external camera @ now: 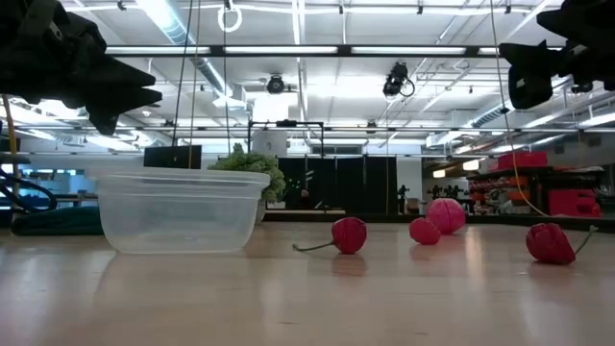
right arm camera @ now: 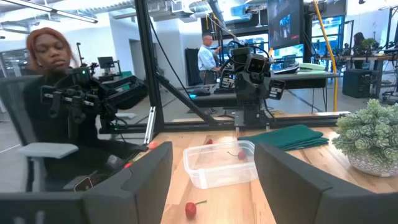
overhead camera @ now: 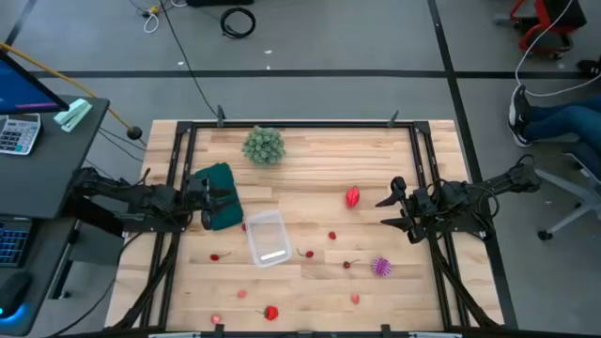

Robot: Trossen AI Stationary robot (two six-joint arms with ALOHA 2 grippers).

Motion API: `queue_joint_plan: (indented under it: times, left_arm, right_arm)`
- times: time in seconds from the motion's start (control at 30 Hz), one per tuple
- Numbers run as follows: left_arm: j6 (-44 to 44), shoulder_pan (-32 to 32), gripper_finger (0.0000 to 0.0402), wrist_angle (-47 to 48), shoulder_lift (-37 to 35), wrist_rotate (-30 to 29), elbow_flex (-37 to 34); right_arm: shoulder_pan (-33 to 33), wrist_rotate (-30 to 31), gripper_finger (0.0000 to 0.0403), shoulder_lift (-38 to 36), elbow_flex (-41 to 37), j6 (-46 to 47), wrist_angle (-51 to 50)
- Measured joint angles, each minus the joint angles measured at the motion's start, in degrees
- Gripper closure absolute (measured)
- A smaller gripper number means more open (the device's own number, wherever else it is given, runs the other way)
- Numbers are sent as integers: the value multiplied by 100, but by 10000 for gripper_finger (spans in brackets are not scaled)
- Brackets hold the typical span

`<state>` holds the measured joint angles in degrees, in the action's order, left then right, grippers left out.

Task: Pick and placing Produce into tupperware
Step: Put the red cherry into the transparent bin

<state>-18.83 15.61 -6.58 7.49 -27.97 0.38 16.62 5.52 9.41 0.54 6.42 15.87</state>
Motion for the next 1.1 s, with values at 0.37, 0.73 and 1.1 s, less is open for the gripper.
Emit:
queue_joint_plan:
  times: [0.37, 0.73, 1.1]
  left_arm:
    - [0, -1, 248, -1, -2, -2, 2]
    - [2, -1, 245, -1, 0, -2, 2]
    - [2, -1, 252, -5, -2, -2, 0]
  right_arm:
    - [2, 0, 167, 0, -2, 0, 1]
    - [2, 0, 167, 0, 0, 0, 1]
    - [2, 0, 167, 0, -2, 0, -1]
